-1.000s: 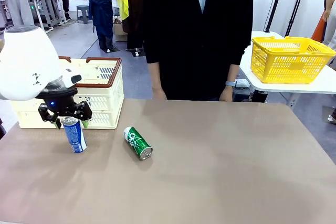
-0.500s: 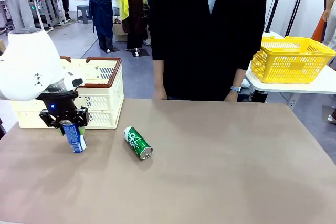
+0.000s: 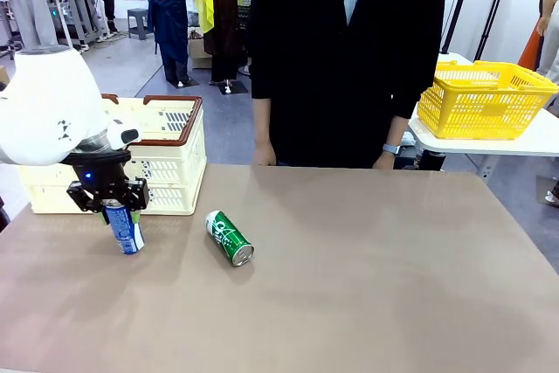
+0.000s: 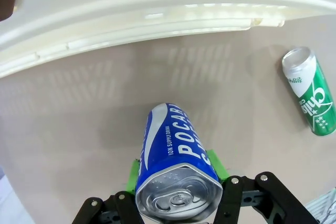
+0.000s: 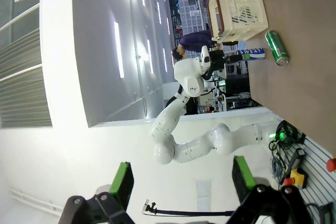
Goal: Place the drinks into the Shopping basket.
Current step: Pick up one drink and place it into the Shopping basket.
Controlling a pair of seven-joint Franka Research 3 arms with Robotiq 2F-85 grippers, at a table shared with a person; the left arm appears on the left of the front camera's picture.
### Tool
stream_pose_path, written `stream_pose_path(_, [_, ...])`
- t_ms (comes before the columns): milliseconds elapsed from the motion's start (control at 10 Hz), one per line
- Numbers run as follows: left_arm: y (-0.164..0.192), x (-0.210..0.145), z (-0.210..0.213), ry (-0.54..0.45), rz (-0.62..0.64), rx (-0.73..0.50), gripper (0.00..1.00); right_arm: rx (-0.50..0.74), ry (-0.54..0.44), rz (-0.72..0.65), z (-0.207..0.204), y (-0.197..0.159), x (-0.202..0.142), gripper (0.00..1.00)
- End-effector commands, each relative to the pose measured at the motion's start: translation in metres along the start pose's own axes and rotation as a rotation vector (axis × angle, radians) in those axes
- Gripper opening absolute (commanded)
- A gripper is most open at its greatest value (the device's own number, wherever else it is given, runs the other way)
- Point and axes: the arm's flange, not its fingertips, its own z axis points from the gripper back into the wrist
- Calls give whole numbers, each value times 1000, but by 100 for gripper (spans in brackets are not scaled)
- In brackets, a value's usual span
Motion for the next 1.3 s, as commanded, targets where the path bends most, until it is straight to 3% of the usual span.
stream_pose_path(0, [2,4,10,-19,-3,17,0,11,-2,-19,0,7,-1,100])
stream_pose_path(100, [6,0,38,-29,-12,-19,0,11,-2,-19,0,7,-1,100])
stream_pose_path(300, [14,-8,132,-54,-110,-48,0,11,-2,-19,0,7,-1,100])
stream_pose_path(500, [11,11,219,-190,-148,-75,0,11,-2,-19,0,7,-1,100])
stream_pose_path(600, [9,37,246,-299,-110,-70,0,11,-2,-19,0,7,-1,100])
stream_pose_path(800, [3,101,253,-398,-93,-142,0,11,-2,-19,0,7,-1,100])
stream_pose_path(1000, [1,147,228,-342,-58,-139,0,11,-2,-19,0,7,-1,100])
stream_pose_path(1200, [-9,188,171,-282,-16,-106,0,11,-2,-19,0,7,-1,100])
